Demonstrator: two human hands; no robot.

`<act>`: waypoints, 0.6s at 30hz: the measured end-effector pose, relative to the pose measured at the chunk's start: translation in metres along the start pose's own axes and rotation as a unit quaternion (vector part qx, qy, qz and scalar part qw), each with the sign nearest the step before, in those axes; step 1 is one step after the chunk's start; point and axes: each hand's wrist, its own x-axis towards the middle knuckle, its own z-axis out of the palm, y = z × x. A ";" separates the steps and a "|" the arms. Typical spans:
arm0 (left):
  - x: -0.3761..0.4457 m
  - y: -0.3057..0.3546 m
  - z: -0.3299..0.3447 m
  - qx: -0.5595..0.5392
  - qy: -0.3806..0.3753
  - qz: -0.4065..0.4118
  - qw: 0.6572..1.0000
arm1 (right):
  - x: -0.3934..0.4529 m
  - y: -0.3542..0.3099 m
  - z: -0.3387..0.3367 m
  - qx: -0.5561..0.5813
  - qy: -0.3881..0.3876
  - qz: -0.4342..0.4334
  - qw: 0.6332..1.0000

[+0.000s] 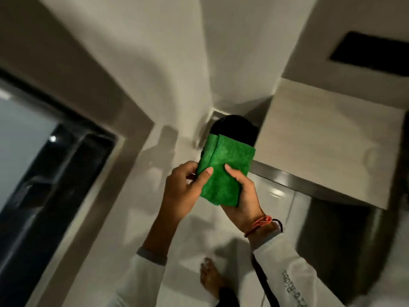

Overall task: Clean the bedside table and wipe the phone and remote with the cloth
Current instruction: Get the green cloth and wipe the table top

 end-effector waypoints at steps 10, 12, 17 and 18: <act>0.058 0.035 0.259 0.065 -0.246 0.081 0.964 | -0.021 -0.152 -0.222 -0.036 0.233 -0.126 0.964; 0.070 0.032 0.276 0.081 -0.219 0.095 0.968 | -0.028 -0.174 -0.252 -0.110 0.336 -0.181 0.918; 0.126 0.010 0.250 0.161 -0.079 0.178 0.968 | -0.029 -0.214 -0.336 -0.463 0.558 -0.285 0.626; 0.145 0.001 0.241 0.215 -0.053 0.207 0.953 | -0.015 -0.214 -0.350 -0.514 0.547 -0.260 0.608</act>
